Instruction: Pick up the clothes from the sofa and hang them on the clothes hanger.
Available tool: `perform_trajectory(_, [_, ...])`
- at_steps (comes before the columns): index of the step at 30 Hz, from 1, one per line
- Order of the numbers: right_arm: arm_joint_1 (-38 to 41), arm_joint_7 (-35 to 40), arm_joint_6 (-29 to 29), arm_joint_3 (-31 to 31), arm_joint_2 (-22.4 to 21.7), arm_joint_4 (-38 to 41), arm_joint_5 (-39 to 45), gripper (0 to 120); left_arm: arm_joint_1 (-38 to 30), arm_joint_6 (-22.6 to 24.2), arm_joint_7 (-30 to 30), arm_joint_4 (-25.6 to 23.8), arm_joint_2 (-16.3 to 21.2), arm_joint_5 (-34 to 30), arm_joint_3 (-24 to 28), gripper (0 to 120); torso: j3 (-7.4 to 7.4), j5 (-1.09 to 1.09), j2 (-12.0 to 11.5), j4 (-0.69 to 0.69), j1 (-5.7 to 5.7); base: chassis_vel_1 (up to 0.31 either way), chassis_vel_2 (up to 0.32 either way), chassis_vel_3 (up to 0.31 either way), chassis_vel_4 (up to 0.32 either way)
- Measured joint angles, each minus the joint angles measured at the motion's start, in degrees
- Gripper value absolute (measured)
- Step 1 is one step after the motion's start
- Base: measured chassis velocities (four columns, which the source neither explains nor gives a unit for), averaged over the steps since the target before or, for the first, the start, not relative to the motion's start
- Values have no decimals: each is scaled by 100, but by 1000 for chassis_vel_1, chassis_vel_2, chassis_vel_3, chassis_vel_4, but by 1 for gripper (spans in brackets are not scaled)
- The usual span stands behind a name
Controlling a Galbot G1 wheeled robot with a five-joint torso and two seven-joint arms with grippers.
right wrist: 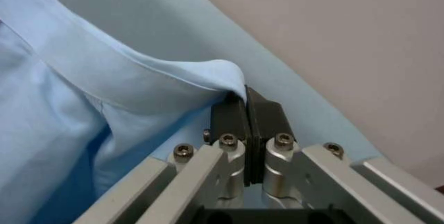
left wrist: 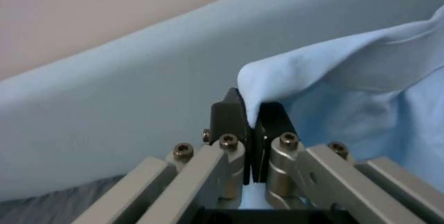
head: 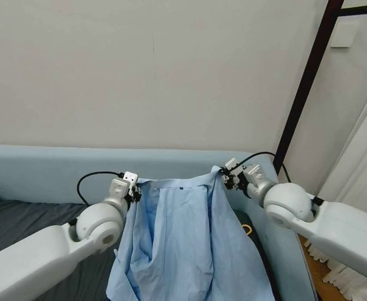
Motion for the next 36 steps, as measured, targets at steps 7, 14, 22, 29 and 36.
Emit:
perform_trajectory(7, [-120,131,164,-37,1049,-1064,-389,0,300,-119,71,658,-180,380,-129,0,-1,-3,0,9,0,0,0,0,0])
perform_trajectory(14, [-208,248,309,-10,1693,-1803,-565,0,416,-218,153,942,-209,608,-200,0,-1,-3,0,4,-1,0,0,0,0])
perform_trajectory(22, [-183,520,476,240,2457,-2630,-584,0,106,-290,308,1593,-335,875,-195,0,-2,-2,1,3,-1,0,0,0,0])
perform_trajectory(29, [-464,534,597,246,2595,-2992,-758,0,374,-357,332,1759,-523,1096,-66,0,-2,-2,2,5,-2,0,0,0,0])
perform_trajectory(36, [-843,421,703,379,2729,-3479,-1053,6,595,-391,212,1932,-803,1104,26,0,-2,0,2,4,-2,0,0,0,0])
